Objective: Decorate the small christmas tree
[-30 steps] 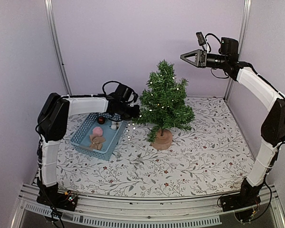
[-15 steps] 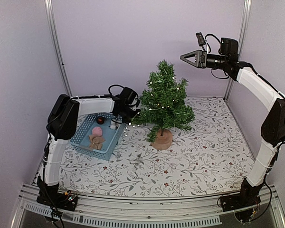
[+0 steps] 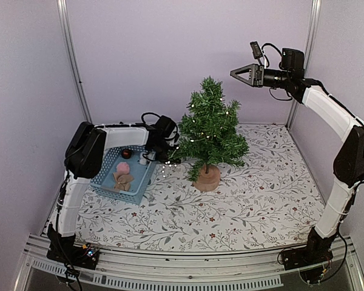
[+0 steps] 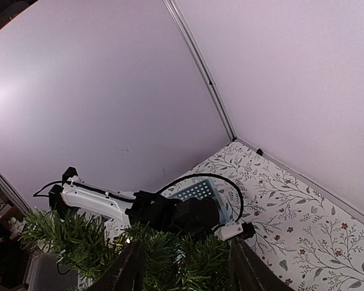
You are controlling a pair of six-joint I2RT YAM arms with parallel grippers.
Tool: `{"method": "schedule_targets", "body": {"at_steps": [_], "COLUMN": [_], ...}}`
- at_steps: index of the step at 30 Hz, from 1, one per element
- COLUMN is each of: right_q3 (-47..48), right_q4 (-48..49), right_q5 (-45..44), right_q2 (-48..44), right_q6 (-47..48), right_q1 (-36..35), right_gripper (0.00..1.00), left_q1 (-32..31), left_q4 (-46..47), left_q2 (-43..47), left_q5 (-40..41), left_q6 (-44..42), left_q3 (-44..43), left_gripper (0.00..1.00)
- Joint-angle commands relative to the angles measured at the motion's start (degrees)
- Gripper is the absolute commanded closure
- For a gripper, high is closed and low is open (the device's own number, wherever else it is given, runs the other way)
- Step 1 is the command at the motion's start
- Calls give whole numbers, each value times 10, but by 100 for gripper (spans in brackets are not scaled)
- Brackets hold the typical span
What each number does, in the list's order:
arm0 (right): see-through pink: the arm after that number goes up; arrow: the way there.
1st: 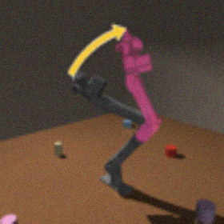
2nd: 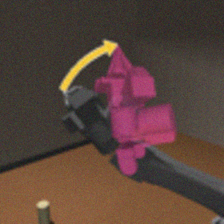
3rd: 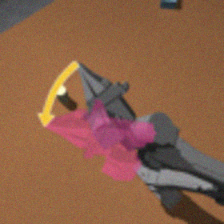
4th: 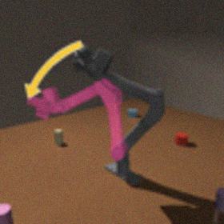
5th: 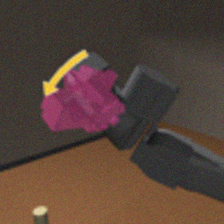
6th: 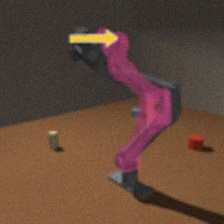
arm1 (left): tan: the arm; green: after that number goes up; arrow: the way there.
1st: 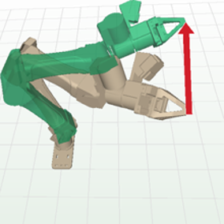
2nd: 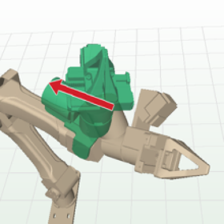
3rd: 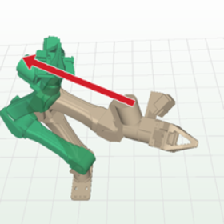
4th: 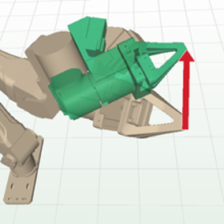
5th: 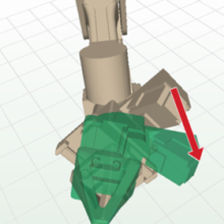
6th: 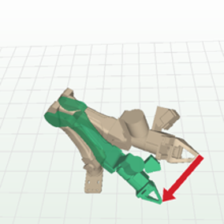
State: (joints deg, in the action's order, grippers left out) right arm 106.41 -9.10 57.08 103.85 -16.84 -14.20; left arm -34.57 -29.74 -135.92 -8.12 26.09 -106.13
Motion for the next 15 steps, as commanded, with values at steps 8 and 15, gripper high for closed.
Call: {"method": "schedule_targets", "body": {"at_steps": [8,15], "right_q3": [-1,-1], "right_q4": [-4,-3], "right_q5": [-7,-7], "right_q2": [-15,-14], "right_q6": [6,7], "right_q1": [0,0], "right_gripper": [48,48], "left_q1": [13,13], "left_q4": [-28,-37], "left_q2": [-6,-2], "left_q5": [1,-2], "left_q6": [-23,-28], "left_q3": [-29,-42], "left_gripper": [68,65]}}
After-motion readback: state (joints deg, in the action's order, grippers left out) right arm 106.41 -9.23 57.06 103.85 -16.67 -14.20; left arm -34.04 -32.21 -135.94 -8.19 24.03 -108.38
